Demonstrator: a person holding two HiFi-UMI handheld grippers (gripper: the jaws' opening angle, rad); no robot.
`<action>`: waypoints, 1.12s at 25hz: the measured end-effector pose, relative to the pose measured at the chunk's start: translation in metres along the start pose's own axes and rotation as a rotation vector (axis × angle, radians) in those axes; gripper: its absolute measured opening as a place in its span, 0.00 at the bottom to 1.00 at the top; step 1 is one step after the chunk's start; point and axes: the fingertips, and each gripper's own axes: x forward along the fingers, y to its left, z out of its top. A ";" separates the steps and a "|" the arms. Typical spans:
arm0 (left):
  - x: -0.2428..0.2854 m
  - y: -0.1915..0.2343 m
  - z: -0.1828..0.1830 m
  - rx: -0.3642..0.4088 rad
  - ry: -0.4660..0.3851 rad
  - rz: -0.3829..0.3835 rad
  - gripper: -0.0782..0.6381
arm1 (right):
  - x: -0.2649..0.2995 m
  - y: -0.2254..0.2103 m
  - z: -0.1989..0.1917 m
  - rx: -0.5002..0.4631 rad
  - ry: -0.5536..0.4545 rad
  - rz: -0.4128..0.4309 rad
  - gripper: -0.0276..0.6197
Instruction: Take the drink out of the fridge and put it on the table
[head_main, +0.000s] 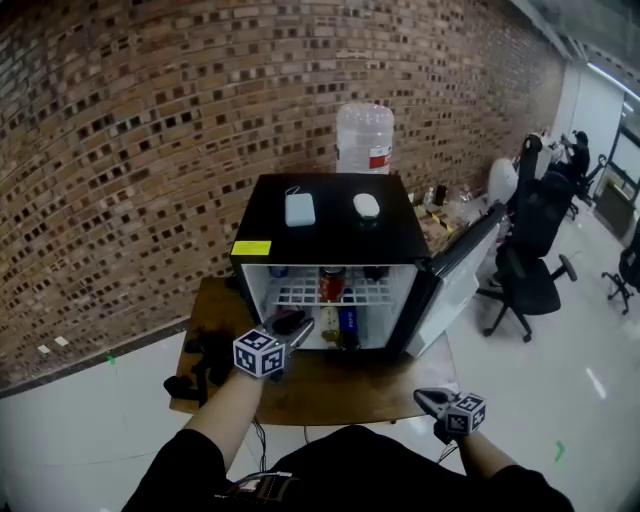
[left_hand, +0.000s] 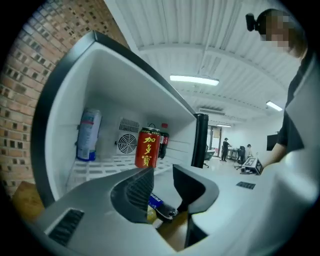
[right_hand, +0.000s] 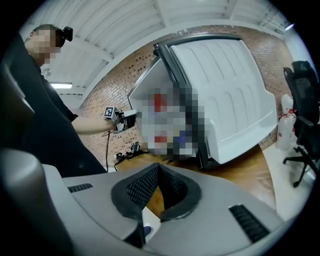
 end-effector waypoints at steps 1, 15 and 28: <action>0.009 0.003 0.005 0.020 0.009 0.005 0.30 | -0.003 -0.001 0.001 0.001 -0.007 -0.006 0.03; 0.119 0.036 0.047 0.116 0.096 0.094 0.67 | -0.040 -0.016 -0.008 0.019 -0.027 -0.074 0.03; 0.138 0.027 0.044 0.223 0.111 0.103 0.57 | -0.053 -0.023 -0.026 0.064 -0.012 -0.106 0.03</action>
